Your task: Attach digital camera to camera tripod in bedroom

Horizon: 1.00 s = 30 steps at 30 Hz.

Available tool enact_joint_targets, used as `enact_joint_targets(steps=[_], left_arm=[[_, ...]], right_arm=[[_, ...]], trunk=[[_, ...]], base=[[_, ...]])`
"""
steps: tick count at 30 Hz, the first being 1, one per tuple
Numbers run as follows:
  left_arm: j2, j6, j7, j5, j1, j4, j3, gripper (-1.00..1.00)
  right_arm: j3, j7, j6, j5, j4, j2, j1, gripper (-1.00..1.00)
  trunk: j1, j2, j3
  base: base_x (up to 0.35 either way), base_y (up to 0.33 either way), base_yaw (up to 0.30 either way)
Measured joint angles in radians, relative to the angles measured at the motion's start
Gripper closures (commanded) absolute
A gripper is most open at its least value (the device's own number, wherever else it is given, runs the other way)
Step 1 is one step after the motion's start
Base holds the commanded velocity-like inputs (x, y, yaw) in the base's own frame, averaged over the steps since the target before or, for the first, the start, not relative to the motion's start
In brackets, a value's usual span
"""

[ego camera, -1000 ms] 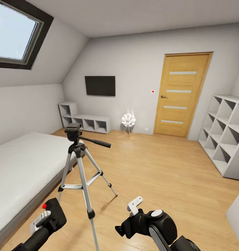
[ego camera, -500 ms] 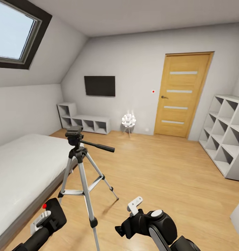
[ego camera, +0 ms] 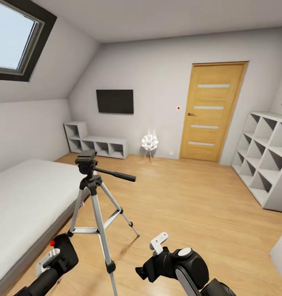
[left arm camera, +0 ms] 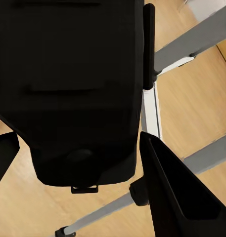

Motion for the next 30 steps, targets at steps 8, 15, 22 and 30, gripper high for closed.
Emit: enact_joint_targets(steps=[8,15,22,30], left_arm=[[0.001,-0.001,0.001,0.003,0.014,0.006,0.011,1.00],[-0.009,-0.003,0.001,0.009,0.094,0.008,0.099,1.00],[-0.042,-0.004,0.000,0.009,0.160,0.013,0.214,1.00],[-0.080,-0.003,0.001,0.010,0.208,0.016,0.325,1.00]], right_arm=[[-0.001,0.000,0.000,0.000,0.000,0.001,0.001,-1.00],[-0.001,0.000,0.000,0.000,0.000,0.001,0.001,-1.00],[0.001,0.000,0.000,0.000,0.000,0.000,0.001,-1.00],[0.001,0.001,0.000,0.000,0.000,0.000,0.001,-1.00]], trunk=[[0.000,0.000,0.000],[0.000,0.000,0.000],[0.000,0.000,0.000],[0.000,0.000,0.000]], base=[[0.019,0.023,-0.057],[0.002,0.003,-0.007],[0.000,0.000,-0.001],[0.000,0.000,0.000]])
